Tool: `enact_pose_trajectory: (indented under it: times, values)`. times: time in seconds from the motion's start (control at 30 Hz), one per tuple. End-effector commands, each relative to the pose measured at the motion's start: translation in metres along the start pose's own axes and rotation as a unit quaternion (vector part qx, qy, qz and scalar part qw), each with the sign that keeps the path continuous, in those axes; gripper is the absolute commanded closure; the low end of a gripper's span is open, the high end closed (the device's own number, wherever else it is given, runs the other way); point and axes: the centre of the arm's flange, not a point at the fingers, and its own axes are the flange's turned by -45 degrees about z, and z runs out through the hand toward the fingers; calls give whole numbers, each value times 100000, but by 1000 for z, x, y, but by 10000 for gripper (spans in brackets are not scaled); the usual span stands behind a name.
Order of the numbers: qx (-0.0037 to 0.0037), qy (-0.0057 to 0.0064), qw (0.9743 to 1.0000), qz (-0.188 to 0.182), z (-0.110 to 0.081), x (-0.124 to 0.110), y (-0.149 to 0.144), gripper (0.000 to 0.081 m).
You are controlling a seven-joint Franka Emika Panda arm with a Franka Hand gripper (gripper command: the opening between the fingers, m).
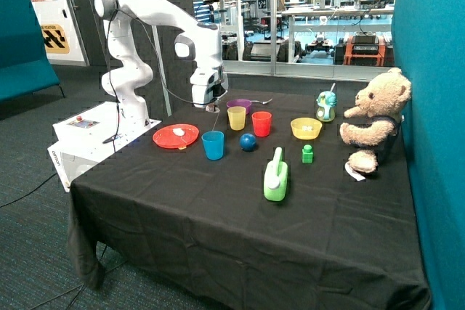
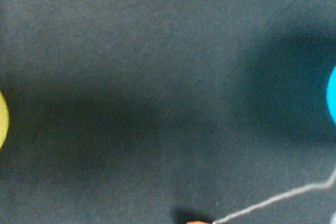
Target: Prepare two cups of tea
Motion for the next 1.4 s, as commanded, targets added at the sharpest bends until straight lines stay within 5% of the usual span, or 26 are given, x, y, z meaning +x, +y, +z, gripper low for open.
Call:
enact_pose_trajectory:
  times: [0.0, 0.83, 1.37]
  values:
    - [21, 11, 99977, 2137, 0, 14, 17, 808]
    - [21, 11, 99928, 3797, 12, 54, 40, 808]
    - [21, 10, 99828, 5858, 26, 45, 59, 808]
